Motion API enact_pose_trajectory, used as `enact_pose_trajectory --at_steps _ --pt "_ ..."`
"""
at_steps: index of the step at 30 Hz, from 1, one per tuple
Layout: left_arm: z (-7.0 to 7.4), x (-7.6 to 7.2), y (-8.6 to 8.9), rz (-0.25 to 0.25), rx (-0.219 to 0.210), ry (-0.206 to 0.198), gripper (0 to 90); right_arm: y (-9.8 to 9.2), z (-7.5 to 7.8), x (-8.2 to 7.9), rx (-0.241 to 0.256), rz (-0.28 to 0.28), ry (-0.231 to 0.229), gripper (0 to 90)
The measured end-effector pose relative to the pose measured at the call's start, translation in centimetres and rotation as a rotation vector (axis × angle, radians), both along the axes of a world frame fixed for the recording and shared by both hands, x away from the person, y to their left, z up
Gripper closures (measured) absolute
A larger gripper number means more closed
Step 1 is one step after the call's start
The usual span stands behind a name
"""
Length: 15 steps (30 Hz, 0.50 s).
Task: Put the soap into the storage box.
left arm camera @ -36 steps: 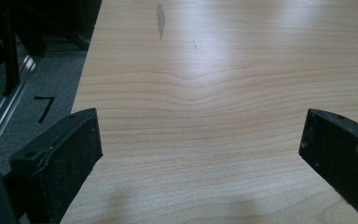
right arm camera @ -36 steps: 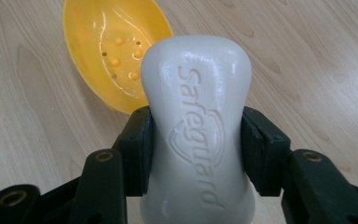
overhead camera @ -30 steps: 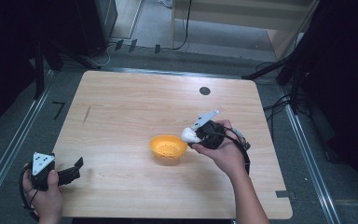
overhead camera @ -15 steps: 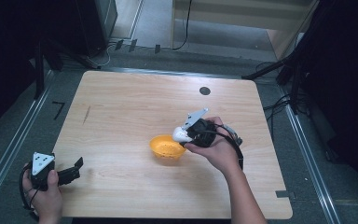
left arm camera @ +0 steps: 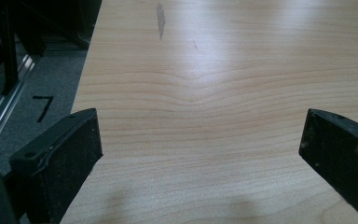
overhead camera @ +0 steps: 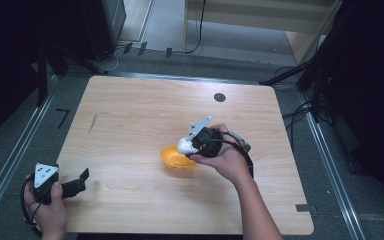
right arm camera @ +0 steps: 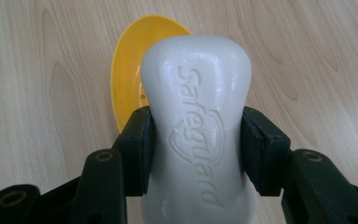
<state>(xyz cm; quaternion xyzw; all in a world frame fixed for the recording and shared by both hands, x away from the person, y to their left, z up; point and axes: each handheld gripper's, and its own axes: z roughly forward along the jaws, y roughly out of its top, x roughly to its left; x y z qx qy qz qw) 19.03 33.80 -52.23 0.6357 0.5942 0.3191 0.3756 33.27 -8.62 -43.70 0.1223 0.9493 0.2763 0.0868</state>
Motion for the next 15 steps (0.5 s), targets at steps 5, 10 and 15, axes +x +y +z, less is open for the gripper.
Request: enact_pose_trajectory --at_steps 5,10,15 --pt "0.0 0.0 0.0 -0.001 -0.002 0.000 0.0 0.9 -0.3 0.2 -0.009 0.026 0.000 50.7" --pt "0.0 0.0 0.0 -0.002 -0.003 0.000 0.0 1.6 -0.6 0.3 -0.020 0.049 0.008 50.7" --pt "0.0 0.0 0.0 -0.002 -0.002 0.000 0.0 2.2 -0.9 0.5 -0.033 0.071 0.018 50.6"
